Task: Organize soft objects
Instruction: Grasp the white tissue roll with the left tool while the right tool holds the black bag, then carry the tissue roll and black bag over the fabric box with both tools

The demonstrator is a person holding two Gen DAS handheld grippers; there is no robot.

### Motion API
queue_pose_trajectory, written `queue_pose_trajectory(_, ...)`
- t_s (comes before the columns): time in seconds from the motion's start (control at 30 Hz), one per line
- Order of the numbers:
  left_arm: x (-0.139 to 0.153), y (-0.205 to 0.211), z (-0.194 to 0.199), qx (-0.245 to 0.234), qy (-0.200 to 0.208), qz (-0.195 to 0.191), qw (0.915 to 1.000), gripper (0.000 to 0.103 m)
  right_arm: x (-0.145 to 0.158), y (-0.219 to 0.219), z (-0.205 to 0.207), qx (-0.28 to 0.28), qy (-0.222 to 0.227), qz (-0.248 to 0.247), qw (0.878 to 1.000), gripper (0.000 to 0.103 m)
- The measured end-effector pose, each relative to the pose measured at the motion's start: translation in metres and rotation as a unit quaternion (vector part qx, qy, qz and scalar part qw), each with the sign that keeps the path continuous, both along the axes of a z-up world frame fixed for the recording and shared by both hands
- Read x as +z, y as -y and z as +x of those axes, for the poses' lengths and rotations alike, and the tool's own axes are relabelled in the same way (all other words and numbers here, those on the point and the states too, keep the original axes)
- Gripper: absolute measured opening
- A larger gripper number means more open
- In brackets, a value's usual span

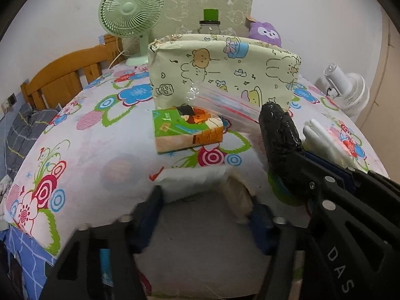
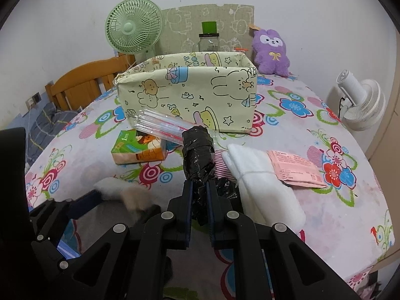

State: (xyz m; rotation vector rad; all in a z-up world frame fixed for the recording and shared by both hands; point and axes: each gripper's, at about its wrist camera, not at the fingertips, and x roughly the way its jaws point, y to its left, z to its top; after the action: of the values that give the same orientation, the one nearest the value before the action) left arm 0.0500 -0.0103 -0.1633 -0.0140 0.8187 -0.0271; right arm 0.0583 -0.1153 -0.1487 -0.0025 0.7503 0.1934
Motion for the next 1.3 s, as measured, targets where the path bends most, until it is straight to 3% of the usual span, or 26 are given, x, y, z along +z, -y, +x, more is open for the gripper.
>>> queue_pose_trajectory(0.07, 0.0, -0.001, 0.0, 0.004, 0.002, -0.001, 1.0, 0.043, 0.0, 0.0, 0.001, -0.001, -0.001, 0.002, 1.0, 0.013)
queue_pose_trajectory(0.27, 0.004, -0.005, 0.005, 0.007, 0.003, -0.008, 0.9999, 0.03, 0.003, -0.002, 0.004, 0.0, -0.001, 0.007, 1.0, 0.013)
queue_pose_trajectory(1.3, 0.06, 0.006, 0.017, 0.001, 0.057, -0.014, 0.9983, 0.029, 0.056, 0.01, 0.015, -0.009, 0.042, 0.039, 0.998, 0.013)
